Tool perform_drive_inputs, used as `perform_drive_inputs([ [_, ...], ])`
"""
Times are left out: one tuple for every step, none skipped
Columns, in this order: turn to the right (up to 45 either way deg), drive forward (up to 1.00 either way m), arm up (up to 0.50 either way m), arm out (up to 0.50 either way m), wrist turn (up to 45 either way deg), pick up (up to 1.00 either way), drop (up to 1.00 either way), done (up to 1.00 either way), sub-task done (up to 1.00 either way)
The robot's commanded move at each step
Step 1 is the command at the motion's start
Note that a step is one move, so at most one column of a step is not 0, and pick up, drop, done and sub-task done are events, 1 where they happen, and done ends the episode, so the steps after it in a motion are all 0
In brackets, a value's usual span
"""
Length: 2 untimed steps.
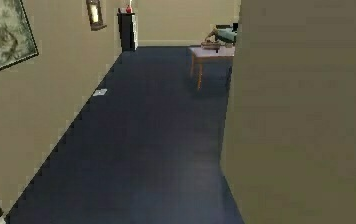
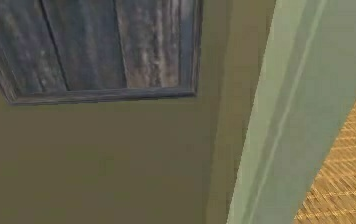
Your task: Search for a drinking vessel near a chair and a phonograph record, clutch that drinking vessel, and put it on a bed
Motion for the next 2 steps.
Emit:
perform_drive_inputs([
  [-3.0,0.00,0.00,0.00,0.0,0.00,0.00,0.00,0.00],
  [0.0,1.00,0.00,0.00,0.0,0.00,0.00,0.00,0.00],
])
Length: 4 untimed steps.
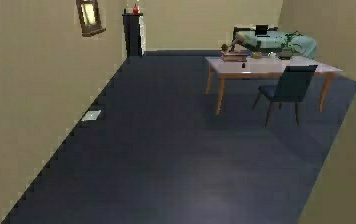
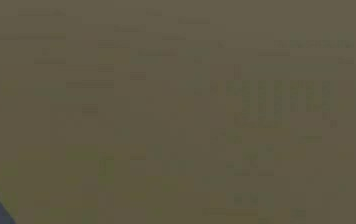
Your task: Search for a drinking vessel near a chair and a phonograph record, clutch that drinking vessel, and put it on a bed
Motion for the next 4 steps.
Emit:
perform_drive_inputs([
  [0.0,0.70,0.00,0.00,0.0,0.00,0.00,0.00,0.00],
  [36.0,0.00,0.00,0.00,0.0,0.00,0.00,0.00,0.00],
  [0.0,0.35,0.00,0.00,0.0,0.00,0.00,0.00,0.00],
  [15.0,0.00,0.00,0.00,0.0,0.00,0.00,0.00,0.00],
])
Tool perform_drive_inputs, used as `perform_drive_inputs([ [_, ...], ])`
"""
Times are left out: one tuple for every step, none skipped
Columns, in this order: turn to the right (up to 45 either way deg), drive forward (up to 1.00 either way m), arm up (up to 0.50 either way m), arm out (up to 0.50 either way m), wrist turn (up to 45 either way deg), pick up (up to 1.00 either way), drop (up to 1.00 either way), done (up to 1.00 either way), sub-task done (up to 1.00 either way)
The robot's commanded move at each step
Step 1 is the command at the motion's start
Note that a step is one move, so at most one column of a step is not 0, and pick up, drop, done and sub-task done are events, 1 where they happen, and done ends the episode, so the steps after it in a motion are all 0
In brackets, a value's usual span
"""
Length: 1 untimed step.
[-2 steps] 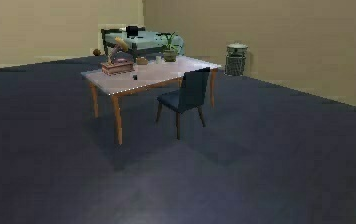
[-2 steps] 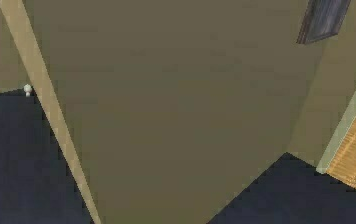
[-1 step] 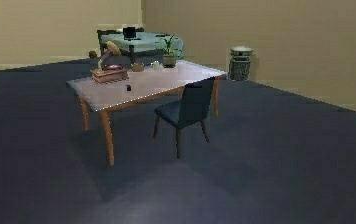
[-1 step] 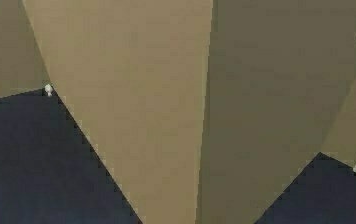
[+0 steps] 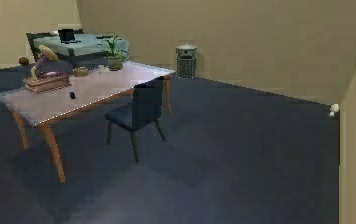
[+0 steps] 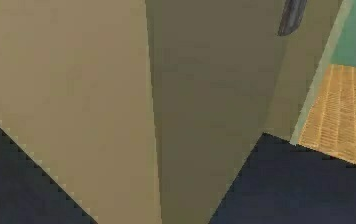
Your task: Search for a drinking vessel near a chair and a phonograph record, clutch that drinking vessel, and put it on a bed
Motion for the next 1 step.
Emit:
perform_drive_inputs([
  [0.0,0.95,0.00,0.00,0.0,0.00,0.00,0.00,0.00],
])
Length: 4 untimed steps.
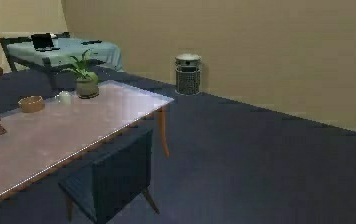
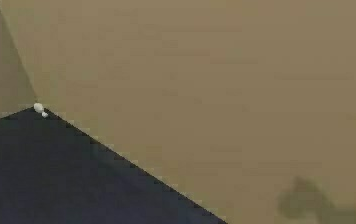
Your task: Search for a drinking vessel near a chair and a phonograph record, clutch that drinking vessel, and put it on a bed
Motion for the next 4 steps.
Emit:
perform_drive_inputs([
  [-45.0,0.00,0.00,0.00,0.0,0.00,0.00,0.00,0.00],
  [-45.0,0.00,0.00,0.00,0.0,0.00,0.00,0.00,0.00],
  [-6.0,0.00,0.00,0.00,0.0,0.00,0.00,0.00,0.00],
  [0.0,1.00,0.00,0.00,0.0,0.00,0.00,0.00,0.00],
])
